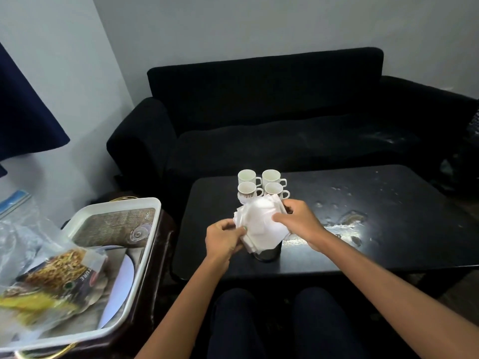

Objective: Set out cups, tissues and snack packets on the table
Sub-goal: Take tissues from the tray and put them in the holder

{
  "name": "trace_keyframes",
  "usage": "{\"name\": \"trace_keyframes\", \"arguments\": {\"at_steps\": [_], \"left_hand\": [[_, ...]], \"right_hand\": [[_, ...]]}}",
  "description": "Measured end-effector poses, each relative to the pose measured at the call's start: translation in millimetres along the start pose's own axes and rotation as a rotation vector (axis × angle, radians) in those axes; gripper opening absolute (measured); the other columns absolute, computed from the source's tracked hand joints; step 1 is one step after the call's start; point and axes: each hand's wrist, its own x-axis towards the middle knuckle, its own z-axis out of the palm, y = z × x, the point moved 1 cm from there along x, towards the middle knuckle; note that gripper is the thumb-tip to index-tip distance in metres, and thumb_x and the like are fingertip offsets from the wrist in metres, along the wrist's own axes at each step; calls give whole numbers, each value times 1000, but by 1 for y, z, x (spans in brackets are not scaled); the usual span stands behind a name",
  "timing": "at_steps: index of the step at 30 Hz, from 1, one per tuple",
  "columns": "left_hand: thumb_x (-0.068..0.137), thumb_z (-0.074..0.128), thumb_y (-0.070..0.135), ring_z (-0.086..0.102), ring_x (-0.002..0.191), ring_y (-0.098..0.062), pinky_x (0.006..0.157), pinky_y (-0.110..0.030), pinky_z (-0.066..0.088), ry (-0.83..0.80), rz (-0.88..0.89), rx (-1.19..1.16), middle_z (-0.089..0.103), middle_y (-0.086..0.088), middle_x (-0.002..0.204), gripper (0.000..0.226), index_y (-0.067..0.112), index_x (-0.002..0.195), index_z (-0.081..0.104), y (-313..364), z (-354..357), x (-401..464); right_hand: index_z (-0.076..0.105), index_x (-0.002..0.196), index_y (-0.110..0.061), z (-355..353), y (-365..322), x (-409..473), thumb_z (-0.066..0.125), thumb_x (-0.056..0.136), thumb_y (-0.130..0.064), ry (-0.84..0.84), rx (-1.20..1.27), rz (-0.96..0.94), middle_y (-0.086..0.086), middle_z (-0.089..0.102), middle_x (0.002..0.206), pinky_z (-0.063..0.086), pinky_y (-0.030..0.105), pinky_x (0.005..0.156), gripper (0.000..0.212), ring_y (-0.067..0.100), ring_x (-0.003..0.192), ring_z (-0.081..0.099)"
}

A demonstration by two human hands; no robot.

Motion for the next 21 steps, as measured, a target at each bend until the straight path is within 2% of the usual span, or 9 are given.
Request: {"name": "trace_keyframes", "arguments": {"at_steps": [2, 4, 7, 10, 12, 15, 17, 19, 21], "left_hand": [[82, 69, 0, 68, 77, -21, 69, -37, 61, 60, 52, 50, 71, -10, 86, 8, 7, 87, 68, 2, 4, 4], [82, 70, 2, 69, 82, -23, 77, -40, 59, 93, 127, 102, 72, -10, 88, 9, 10, 85, 68, 3, 9, 8], [81, 72, 8, 67, 78, -10, 64, -13, 51, 96, 272, 202, 71, 0, 84, 11, 16, 85, 67, 9, 19, 10], [80, 73, 11, 62, 73, 4, 59, -2, 45, 68, 361, 264, 67, 12, 78, 12, 20, 84, 66, 15, 28, 14], [79, 74, 13, 61, 73, 7, 59, -1, 45, 33, 377, 292, 66, 15, 78, 14, 22, 87, 66, 16, 33, 17], [81, 73, 17, 61, 74, 9, 60, -3, 46, -24, 372, 321, 67, 17, 81, 15, 23, 92, 66, 15, 37, 24], [83, 70, 18, 62, 78, 7, 61, -5, 46, -46, 355, 333, 68, 15, 84, 13, 23, 94, 66, 10, 39, 29], [85, 67, 17, 63, 83, 2, 64, -8, 45, -57, 340, 363, 68, 13, 87, 12, 22, 96, 66, 4, 41, 32], [87, 65, 15, 62, 88, -2, 68, -9, 44, -82, 334, 405, 67, 12, 91, 14, 22, 98, 66, -2, 42, 35]], "right_hand": [[44, 60, -11, 0, 1, 2, 59, 72, -3, 52, -8, -29, 1, 38, 56, 25, 32, 59, 20, 17, 59, 34], [44, 58, -11, 2, 2, 4, 58, 72, 0, 115, -33, -50, 3, 39, 54, 25, 32, 58, 23, 17, 57, 34], [49, 63, -1, 8, 5, 8, 60, 74, -1, 213, -82, -53, 13, 49, 58, 28, 30, 56, 15, 19, 57, 40], [60, 78, 3, 12, 5, 12, 64, 78, -2, 267, -92, -88, 16, 65, 71, 41, 31, 57, 7, 23, 63, 55], [62, 84, -1, 14, 6, 14, 65, 79, -2, 286, -100, -105, 8, 67, 75, 46, 29, 59, 6, 21, 68, 60], [58, 79, -9, 16, 10, 16, 65, 78, 1, 296, -123, -122, -3, 59, 68, 36, 11, 48, 13, 13, 63, 54], [51, 75, -15, 17, 15, 17, 63, 77, 5, 296, -135, -130, -10, 53, 63, 36, 8, 46, 23, 7, 58, 49], [50, 77, -13, 18, 22, 17, 63, 77, 5, 284, -175, -119, -7, 54, 65, 33, 12, 47, 22, 11, 60, 49], [55, 87, -8, 18, 30, 17, 63, 78, 2, 266, -233, -115, 3, 62, 76, 34, 23, 54, 16, 18, 67, 52]]}}
